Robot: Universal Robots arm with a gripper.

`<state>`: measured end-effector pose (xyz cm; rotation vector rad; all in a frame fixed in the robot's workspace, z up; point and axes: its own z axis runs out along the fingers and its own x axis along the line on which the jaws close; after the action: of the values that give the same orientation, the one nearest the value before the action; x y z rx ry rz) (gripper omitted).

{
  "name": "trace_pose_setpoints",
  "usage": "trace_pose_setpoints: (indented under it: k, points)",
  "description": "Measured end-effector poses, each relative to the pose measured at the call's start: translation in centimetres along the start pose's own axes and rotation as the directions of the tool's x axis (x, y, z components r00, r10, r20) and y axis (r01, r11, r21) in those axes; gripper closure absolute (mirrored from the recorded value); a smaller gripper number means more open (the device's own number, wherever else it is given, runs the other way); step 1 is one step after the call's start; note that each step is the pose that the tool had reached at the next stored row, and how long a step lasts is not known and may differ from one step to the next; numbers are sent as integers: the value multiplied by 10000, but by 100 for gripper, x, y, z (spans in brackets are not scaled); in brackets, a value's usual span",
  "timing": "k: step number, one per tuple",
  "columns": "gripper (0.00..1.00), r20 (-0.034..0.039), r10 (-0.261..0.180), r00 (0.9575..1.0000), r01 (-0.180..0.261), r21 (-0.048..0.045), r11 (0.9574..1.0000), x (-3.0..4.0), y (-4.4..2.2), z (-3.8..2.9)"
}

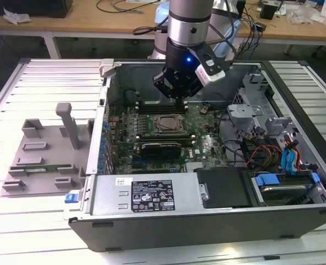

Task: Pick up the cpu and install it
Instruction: 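Install the second cpu locking lever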

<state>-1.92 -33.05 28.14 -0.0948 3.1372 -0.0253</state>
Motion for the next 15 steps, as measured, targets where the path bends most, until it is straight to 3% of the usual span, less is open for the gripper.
trace_pose_setpoints:
  k: [2, 6, 7, 8, 10, 11, 13, 15]
  points:
    - [89, 1, 0, 10000, 0, -29, 10000, 2, -36, 1]
    - [89, 9, 1, 10000, -1, -157, 9999, 11, -184, 8]
    - [89, 13, 1, 10000, -1, -227, 9997, 15, -239, 10]
    - [89, 21, 2, 10000, -1, -368, 9993, 18, -270, 13]
    - [89, 65, 8, 10000, 0, -1095, 9940, 30, -365, 16]
    - [89, 80, 10, 10000, 1, -1320, 9913, 40, -410, 21]
    - [89, 92, 12, 10000, 2, -1533, 9882, 56, -503, 31]
    - [89, 95, 15, 10000, 1, -1582, 9874, 64, -539, 89]
